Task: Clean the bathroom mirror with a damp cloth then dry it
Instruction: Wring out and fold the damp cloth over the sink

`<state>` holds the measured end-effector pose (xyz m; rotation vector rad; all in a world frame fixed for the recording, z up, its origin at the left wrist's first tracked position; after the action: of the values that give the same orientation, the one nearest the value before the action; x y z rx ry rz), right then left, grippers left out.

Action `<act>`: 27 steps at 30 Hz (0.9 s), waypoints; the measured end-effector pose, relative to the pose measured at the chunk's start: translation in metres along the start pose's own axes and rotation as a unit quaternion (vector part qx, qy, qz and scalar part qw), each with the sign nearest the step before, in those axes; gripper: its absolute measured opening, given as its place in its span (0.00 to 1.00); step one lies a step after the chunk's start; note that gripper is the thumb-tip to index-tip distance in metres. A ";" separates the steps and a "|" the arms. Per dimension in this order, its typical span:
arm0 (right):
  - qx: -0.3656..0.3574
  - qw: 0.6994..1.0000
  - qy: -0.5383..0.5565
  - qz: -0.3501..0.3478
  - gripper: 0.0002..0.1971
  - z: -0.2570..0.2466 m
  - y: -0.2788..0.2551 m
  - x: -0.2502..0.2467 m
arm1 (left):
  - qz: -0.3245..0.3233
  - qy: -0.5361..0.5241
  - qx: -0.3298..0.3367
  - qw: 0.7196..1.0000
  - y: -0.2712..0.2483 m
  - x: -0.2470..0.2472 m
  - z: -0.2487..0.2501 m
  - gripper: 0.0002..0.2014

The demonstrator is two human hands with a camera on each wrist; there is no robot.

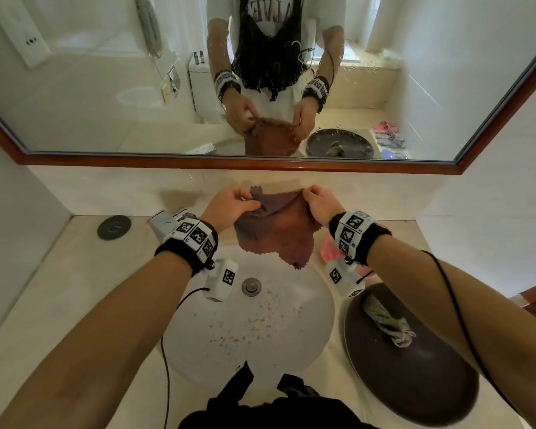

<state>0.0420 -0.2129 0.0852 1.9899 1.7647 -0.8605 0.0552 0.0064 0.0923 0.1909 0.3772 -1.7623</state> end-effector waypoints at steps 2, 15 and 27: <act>0.003 1.000 -0.008 0.012 0.10 0.001 0.003 -0.008 | -0.024 -0.008 -0.016 1.000 -0.002 0.004 0.002 0.10; 0.068 0.997 -0.045 0.000 0.16 0.021 -0.005 -0.025 | -0.092 0.127 0.044 0.987 0.000 0.021 0.013 0.26; -0.047 0.932 -0.328 -0.145 0.06 0.012 -0.014 -0.003 | -0.073 0.227 0.042 0.970 0.008 0.021 0.013 0.12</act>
<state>0.0256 -0.2203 0.0805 1.1788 1.6520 -1.3143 0.0595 -0.0188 0.0960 0.6479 0.6580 -1.8740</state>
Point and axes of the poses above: each hand's wrist, its own y-axis towards the middle knuckle, its own x-axis out of the palm, z = x × y, the point moved 9 cm from there along y, towards the middle knuckle, and after that the axes turned 6 degrees about -y, right-handed, at the moved point
